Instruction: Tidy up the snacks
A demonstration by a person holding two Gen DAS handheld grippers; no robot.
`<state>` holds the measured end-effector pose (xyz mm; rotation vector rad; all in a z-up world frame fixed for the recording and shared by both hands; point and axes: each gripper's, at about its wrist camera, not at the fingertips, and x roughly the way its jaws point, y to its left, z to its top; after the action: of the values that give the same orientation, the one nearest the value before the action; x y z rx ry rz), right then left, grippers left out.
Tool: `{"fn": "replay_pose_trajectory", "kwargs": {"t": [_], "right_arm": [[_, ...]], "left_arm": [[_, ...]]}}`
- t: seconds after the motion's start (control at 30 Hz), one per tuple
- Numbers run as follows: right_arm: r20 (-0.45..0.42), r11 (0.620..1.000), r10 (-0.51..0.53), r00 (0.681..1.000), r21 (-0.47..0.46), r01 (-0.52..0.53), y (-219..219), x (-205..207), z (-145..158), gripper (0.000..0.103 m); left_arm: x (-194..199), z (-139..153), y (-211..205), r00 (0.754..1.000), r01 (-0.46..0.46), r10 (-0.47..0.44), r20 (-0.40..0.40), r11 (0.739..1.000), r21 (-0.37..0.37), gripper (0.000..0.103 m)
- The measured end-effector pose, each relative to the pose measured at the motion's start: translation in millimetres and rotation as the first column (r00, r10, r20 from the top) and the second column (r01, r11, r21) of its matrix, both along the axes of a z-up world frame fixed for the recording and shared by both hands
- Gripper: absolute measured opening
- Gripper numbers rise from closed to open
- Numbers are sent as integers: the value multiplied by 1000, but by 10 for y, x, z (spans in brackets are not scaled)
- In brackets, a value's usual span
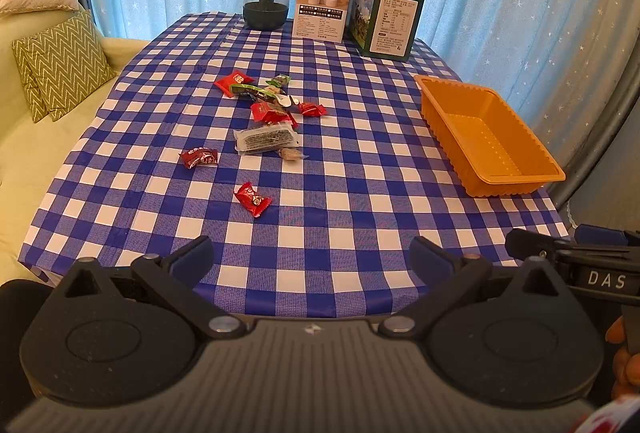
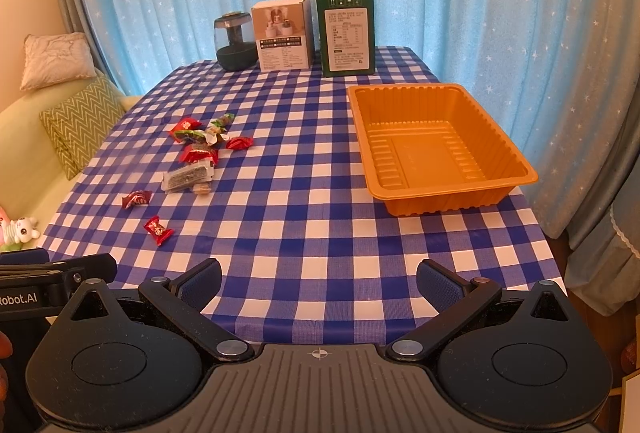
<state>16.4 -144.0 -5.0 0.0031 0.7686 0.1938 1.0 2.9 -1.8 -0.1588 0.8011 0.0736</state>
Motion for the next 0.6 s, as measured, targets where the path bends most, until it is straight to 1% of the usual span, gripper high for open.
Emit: {"fn": "replay_pose_trajectory", "kwargs": {"t": [0.6], "right_arm": [[-4, 1000, 0, 1000, 3, 0, 9, 5, -9, 103]], "left_arm": [[1, -3, -2, 1000, 0, 0, 1, 1000, 1, 103]]}}
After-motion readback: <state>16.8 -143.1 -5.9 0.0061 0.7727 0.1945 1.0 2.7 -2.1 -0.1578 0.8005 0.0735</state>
